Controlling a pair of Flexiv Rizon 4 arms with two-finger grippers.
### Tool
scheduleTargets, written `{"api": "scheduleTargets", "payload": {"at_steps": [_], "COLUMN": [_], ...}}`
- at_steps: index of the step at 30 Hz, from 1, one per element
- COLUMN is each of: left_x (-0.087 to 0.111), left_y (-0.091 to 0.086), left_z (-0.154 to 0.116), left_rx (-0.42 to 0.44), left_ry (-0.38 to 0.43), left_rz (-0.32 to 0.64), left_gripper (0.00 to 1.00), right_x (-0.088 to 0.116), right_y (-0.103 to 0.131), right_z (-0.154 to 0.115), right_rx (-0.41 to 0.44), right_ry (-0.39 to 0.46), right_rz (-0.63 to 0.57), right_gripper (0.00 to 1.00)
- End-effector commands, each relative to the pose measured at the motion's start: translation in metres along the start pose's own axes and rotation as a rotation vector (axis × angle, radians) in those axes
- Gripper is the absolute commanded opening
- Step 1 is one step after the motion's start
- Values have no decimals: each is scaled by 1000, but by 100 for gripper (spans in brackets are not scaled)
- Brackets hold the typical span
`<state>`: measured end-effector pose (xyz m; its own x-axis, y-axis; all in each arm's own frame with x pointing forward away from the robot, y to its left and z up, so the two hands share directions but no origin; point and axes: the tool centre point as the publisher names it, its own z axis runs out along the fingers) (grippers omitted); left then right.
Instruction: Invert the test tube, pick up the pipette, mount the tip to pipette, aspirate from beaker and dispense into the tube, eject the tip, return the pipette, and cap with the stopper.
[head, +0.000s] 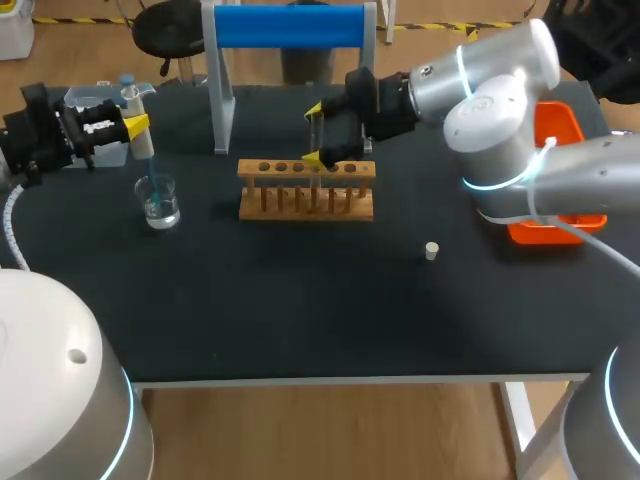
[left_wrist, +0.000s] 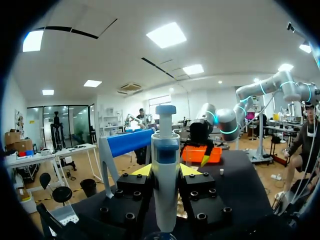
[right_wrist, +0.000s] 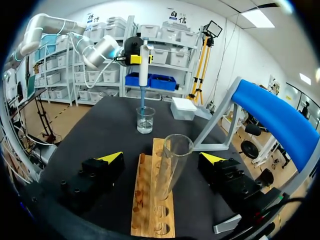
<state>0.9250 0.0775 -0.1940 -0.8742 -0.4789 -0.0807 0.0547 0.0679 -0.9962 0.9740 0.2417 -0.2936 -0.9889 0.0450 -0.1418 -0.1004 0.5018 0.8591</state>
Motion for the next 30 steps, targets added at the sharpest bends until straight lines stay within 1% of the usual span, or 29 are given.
{"api": "scheduleTargets", "payload": {"at_steps": [1,10,30], "left_x": [0,0,0], "left_y": [-1,-1,-1], "left_z": [0,0,0], "left_rx": [-1,-1,-1], "left_ry": [-1,-1,-1], "left_rz": [0,0,0], "left_gripper": [0,0,0], "right_x": [-4,-8,-9], "right_y": [-1,-1,-2], "right_z": [3,5,3], "right_rx": [6,9,19], "right_ry": [4,2,-9], "right_rz": [-2,-14,-18], "right_gripper": [100,100,100]}}
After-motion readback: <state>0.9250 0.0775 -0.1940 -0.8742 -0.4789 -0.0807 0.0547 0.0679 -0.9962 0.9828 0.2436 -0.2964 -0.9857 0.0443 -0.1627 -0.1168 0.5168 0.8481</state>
